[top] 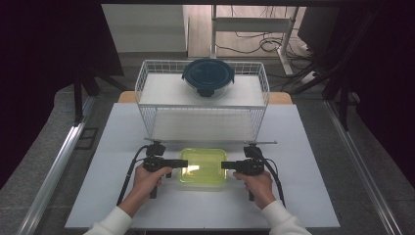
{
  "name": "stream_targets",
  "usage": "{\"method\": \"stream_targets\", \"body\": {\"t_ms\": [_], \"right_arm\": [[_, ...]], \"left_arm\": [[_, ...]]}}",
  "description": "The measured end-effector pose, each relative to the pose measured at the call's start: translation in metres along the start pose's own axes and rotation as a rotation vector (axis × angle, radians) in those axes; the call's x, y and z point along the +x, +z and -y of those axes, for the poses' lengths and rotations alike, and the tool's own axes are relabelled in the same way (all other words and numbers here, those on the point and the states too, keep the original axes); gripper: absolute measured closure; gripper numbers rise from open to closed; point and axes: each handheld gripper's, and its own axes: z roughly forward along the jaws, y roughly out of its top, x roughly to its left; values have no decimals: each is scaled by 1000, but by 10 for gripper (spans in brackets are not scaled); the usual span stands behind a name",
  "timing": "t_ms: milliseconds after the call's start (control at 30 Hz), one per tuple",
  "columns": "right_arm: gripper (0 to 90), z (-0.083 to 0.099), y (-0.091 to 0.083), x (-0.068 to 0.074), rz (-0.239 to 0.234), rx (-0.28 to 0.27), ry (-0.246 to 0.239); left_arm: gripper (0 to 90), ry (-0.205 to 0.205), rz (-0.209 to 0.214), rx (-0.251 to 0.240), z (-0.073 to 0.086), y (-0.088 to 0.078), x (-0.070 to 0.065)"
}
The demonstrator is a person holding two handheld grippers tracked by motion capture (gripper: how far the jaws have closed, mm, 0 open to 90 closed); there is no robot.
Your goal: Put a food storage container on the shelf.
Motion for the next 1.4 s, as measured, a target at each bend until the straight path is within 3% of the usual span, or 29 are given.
{"method": "stream_targets", "body": {"t_ms": [300,733,1400], "right_arm": [[776,0,-11,5,-10,-22,-52],[778,-1,-22,11,-32,-47,-80],[778,-9,-43,32,-44,-103,-152]], "left_arm": [[758,26,20,-31,0,-7,-6],[770,57,47,-65,-1,-20,-14],[773,117,49,-131,-6,-43,-32]]}}
